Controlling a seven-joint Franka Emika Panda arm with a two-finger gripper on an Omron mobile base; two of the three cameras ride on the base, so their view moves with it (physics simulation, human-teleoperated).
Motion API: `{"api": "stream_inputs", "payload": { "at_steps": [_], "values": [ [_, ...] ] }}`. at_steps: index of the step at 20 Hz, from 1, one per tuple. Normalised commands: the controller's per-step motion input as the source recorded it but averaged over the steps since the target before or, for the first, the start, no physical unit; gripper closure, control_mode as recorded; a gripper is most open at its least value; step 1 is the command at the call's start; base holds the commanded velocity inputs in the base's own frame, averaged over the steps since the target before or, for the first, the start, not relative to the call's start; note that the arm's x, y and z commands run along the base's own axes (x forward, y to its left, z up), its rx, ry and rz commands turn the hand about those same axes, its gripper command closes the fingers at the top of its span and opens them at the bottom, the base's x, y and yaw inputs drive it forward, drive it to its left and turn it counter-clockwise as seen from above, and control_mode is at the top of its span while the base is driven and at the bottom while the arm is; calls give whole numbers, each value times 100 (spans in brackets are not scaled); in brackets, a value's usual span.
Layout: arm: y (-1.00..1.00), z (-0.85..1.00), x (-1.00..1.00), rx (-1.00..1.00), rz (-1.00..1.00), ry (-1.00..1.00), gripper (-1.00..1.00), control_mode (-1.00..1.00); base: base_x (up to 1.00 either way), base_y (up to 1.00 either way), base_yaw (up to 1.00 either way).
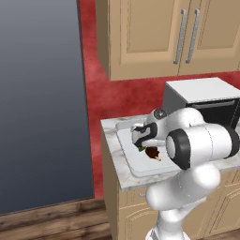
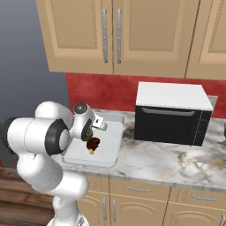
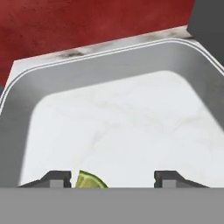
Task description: Place one lemon wedge and one steak in each tupperware on the nearby counter, to pack two identical lunches.
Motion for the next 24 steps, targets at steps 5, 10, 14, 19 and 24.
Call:
{"api": "stream_inputs", "payload": {
  "at_steps": [5, 10, 14, 19, 24],
  "values": [
    [0, 33, -9, 0, 0, 0, -100, -100, 0, 0, 0],
    [-14, 50, -79, 0, 0, 0, -100, -100, 0, 0, 0],
    [-33, 50, -100, 0, 0, 0, -100, -100, 0, 0, 0],
    [-44, 62, -100, 0, 0, 0, -100, -100, 0, 0, 0],
    [-44, 75, -100, 0, 0, -3, -100, -100, 0, 0, 0]
  ]
}}
